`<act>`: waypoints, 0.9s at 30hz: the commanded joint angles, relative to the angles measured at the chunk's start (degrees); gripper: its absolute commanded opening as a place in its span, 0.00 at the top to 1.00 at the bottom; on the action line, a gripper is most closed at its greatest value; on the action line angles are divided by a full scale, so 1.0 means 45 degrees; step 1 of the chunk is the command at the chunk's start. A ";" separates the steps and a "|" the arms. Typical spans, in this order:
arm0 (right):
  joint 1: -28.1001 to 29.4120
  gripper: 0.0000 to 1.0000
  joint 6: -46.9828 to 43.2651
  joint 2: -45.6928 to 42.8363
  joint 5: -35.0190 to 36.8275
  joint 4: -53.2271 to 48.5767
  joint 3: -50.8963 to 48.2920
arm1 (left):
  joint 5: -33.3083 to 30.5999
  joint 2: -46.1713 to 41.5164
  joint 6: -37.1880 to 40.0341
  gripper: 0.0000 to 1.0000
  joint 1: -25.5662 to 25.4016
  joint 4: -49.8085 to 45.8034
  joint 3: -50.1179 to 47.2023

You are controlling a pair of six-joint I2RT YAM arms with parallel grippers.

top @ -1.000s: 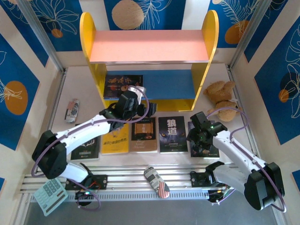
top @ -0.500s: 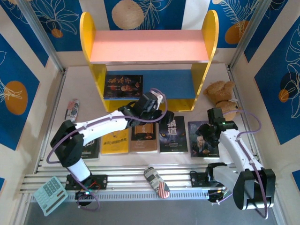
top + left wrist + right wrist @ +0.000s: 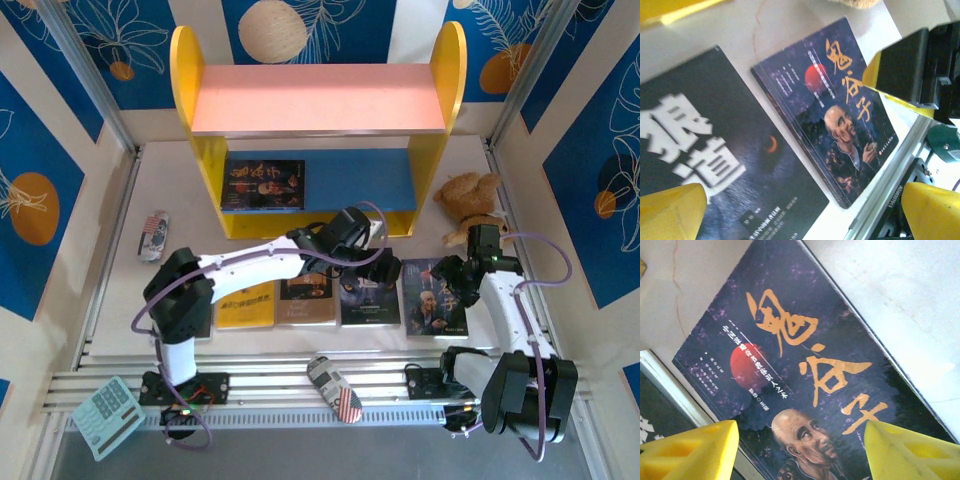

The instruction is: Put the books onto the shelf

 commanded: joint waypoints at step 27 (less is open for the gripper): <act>0.4987 0.52 -0.0972 0.2932 -0.1211 0.1920 0.1156 | -0.0126 0.0800 -0.1607 0.01 -0.0088 -0.1753 -0.0020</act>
